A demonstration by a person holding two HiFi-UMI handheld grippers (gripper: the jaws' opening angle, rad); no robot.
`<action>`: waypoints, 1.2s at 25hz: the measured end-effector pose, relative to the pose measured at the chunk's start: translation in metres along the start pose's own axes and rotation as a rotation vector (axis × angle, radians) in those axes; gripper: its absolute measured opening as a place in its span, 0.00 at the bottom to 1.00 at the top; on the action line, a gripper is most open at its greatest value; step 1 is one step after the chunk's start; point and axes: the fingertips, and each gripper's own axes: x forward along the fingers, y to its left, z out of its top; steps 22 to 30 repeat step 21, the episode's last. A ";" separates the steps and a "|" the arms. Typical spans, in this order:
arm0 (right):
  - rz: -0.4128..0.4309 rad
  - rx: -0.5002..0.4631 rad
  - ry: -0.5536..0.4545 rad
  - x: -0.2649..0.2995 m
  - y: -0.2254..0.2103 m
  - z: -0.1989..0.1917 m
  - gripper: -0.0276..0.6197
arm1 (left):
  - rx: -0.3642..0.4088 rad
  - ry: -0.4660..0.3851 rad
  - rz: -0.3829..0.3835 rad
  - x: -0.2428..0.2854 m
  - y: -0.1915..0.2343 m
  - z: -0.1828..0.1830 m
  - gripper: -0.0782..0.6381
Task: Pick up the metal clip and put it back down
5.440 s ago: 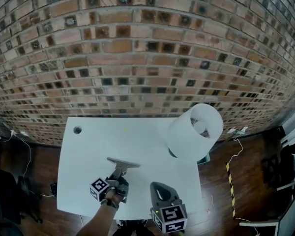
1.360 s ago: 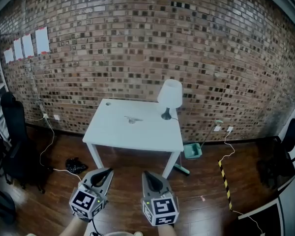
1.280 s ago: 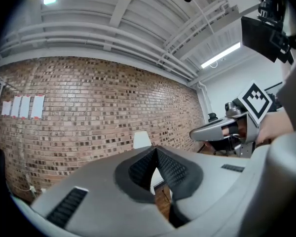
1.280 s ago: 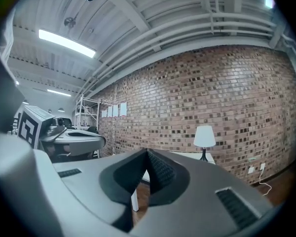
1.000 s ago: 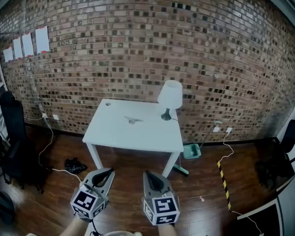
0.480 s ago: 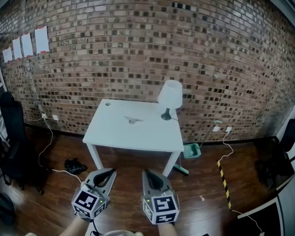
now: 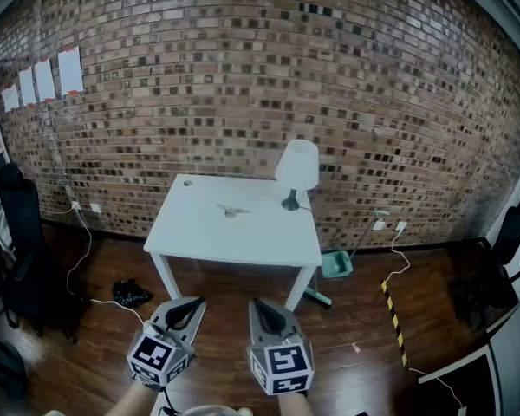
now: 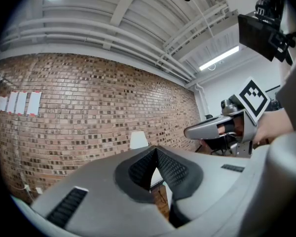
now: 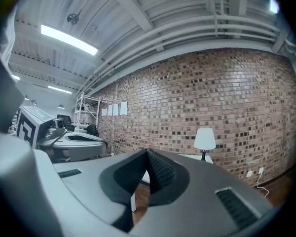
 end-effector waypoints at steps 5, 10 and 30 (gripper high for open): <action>0.001 -0.002 0.000 -0.002 -0.002 0.002 0.03 | -0.002 -0.003 0.002 0.000 0.000 0.002 0.12; 0.004 -0.007 -0.002 0.000 -0.001 0.000 0.03 | -0.003 -0.010 0.003 0.001 0.000 0.001 0.12; 0.027 -0.041 -0.031 0.009 0.001 0.019 0.03 | 0.006 -0.041 0.025 0.003 0.011 0.018 0.12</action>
